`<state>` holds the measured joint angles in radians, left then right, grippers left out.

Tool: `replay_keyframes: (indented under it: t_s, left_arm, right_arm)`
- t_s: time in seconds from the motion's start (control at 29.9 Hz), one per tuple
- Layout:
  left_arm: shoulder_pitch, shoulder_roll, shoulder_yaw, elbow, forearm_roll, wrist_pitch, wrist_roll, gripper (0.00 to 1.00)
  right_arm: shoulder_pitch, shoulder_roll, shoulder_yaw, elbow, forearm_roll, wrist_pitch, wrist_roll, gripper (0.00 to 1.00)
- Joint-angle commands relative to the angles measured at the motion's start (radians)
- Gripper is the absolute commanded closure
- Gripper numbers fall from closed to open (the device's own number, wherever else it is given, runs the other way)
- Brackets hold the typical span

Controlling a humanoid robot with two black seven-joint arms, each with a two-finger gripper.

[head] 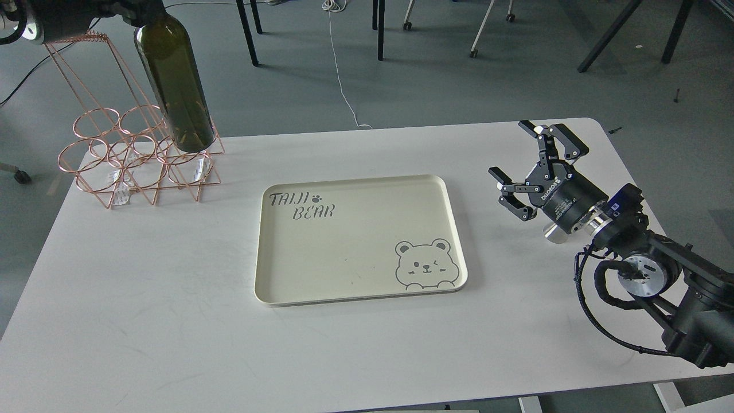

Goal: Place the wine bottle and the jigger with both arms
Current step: 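Lower the bottle into a slot of the copper rack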

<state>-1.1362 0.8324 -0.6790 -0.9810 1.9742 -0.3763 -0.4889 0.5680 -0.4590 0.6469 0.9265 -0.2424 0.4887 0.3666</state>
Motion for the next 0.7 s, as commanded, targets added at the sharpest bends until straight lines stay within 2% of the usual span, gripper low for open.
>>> replay_keyframes:
  t_s: [0.0,0.67]
  left_arm:
    - [0.000,0.002,0.015,0.004,0.002,0.022,0.000,0.89]
    - [0.000,0.017,0.035,0.030,0.000,0.039,0.000,0.89]
  right_arm:
    - [0.000,-0.001,0.000,0.000,0.002,0.000,0.000,0.01]
    - [-0.002,-0.001,-0.001,0.000,0.000,0.000,0.000,0.01]
